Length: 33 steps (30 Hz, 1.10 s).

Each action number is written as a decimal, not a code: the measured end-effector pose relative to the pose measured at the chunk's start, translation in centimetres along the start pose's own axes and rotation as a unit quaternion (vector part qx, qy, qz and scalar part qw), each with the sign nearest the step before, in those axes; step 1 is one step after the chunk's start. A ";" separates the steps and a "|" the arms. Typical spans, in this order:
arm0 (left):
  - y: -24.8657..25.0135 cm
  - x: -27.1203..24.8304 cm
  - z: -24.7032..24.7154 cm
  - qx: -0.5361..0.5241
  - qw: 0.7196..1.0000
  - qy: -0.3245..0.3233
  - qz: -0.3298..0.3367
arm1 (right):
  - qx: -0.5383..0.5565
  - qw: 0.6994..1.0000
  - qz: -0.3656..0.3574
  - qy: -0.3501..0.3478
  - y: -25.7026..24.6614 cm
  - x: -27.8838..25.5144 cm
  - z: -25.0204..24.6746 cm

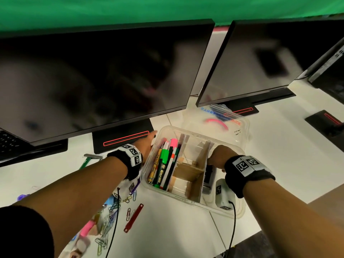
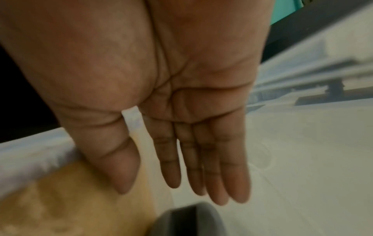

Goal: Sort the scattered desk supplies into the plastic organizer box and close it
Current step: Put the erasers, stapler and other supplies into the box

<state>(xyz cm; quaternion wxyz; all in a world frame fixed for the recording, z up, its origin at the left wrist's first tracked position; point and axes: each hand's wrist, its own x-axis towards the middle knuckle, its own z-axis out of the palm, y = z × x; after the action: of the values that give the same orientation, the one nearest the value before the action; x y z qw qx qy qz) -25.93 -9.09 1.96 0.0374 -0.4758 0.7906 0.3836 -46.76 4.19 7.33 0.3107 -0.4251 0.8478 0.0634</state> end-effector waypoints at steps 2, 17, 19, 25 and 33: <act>0.1 -0.5 -1.2 0.002 0.998 0.056 -0.009 | -0.025 1.000 -0.001 0.012 -1.0 -0.3 -0.9; 3.4 -6.2 -7.1 -0.063 0.965 0.210 0.142 | 0.149 0.961 -0.196 0.126 -7.6 -3.8 -3.0; 4.3 -6.6 -6.5 -0.128 0.966 0.149 0.169 | 0.192 0.952 -0.207 0.116 -7.8 -4.0 -2.9; 4.0 -6.7 -4.8 -0.144 0.973 0.120 0.136 | 0.257 0.942 -0.198 0.090 -6.9 -5.6 -4.2; 2.0 -7.6 -3.3 0.059 0.997 0.035 0.026 | 0.034 0.977 -0.062 0.201 -2.5 -8.1 -9.5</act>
<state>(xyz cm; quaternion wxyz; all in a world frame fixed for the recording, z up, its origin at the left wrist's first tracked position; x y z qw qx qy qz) -22.30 -5.18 8.64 0.0275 -0.4657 0.8246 0.3202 -45.73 4.63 20.03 0.1520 -0.4697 0.8667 -0.0716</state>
